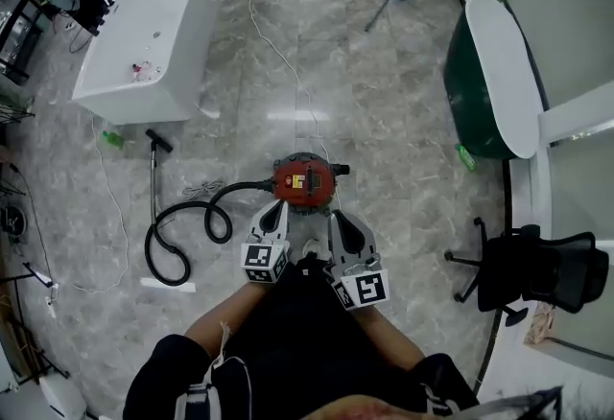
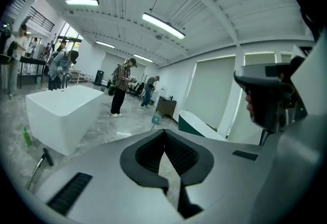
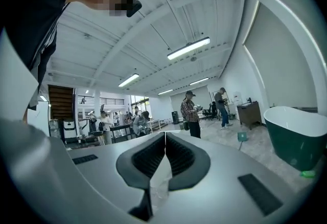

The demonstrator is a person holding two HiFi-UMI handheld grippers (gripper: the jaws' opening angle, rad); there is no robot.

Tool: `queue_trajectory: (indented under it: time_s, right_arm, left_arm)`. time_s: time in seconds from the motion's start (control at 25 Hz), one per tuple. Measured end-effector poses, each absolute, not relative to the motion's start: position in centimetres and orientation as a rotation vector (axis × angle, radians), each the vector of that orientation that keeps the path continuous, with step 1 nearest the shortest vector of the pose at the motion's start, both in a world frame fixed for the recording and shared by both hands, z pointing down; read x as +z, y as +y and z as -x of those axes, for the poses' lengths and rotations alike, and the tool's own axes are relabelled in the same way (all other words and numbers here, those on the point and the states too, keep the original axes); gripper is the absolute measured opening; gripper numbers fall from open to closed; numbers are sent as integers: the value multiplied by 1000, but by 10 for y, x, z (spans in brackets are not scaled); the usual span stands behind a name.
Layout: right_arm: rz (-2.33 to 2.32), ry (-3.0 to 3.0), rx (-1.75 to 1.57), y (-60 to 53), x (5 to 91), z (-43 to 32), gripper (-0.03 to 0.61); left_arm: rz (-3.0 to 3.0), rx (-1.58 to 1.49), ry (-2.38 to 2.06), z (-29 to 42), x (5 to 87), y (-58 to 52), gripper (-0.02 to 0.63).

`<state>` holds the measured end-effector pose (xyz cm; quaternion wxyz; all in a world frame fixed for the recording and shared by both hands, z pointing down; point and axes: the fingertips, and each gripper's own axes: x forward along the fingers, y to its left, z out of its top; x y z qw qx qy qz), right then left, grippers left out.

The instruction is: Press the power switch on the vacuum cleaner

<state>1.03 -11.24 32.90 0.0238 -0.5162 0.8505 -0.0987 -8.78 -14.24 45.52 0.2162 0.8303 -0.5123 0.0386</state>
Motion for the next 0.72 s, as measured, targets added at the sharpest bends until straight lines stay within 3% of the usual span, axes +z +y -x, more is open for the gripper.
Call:
queue_trajectory:
  time_s: [0.44, 0.72]
  right_arm:
    - [1579, 2696, -164, -123, 300, -7, 18]
    - [1509, 2727, -96, -121, 285, 7, 18]
  left_arm:
    - [-2499, -62, -1487, 81, 335, -139, 18]
    - [-2541, -127, -1492, 80, 314, -132, 18]
